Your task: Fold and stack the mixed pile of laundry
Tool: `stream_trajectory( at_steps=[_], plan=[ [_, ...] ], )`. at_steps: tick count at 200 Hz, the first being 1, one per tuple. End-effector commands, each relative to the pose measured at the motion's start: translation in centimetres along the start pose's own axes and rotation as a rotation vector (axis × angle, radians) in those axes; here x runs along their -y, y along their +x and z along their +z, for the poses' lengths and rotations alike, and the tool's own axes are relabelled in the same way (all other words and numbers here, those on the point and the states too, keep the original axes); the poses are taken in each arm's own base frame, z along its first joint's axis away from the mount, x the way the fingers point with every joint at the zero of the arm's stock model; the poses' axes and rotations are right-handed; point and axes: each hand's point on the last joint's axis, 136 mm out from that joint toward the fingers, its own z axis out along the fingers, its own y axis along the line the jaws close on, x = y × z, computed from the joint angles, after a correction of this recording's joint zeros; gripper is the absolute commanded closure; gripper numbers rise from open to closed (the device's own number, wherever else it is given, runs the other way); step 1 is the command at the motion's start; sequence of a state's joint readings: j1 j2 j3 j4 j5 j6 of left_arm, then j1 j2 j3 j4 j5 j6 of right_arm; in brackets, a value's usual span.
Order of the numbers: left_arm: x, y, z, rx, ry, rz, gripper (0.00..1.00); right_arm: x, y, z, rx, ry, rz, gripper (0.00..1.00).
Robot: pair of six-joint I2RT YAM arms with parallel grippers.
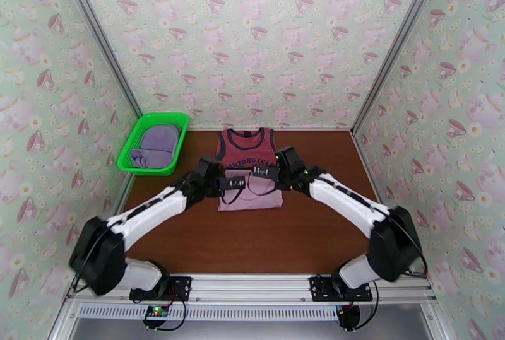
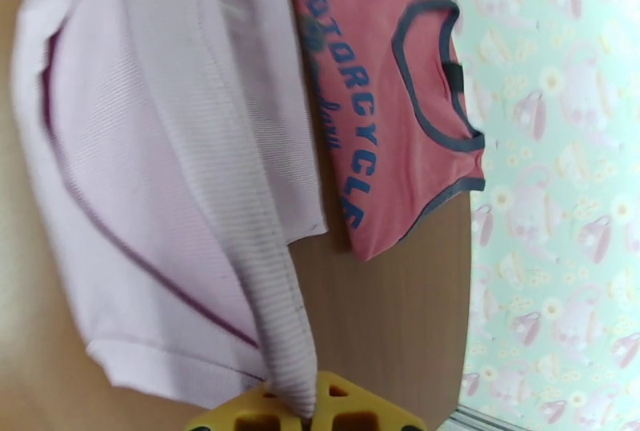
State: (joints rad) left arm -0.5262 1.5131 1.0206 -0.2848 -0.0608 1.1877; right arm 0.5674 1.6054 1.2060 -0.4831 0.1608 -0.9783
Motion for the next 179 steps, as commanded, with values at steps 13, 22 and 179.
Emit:
stream_trajectory(
  at_steps=[13, 22, 179],
  plan=[
    [-3.1, 0.1, 3.4, 0.035, -0.005, -0.023, 1.00, 1.5, -1.0, 4.4, 0.001, -0.011, 0.059, 1.00],
    [-3.5, 0.4, 4.3, 0.029, 0.001, -0.029, 1.00, 1.6, -1.0, 5.8, -0.008, -0.019, 0.076, 1.00],
    [-14.6, 3.4, 3.1, -0.123, -0.364, -0.550, 0.16, 9.4, 1.8, 3.2, 0.056, 0.042, 0.896, 0.42]
  ],
)
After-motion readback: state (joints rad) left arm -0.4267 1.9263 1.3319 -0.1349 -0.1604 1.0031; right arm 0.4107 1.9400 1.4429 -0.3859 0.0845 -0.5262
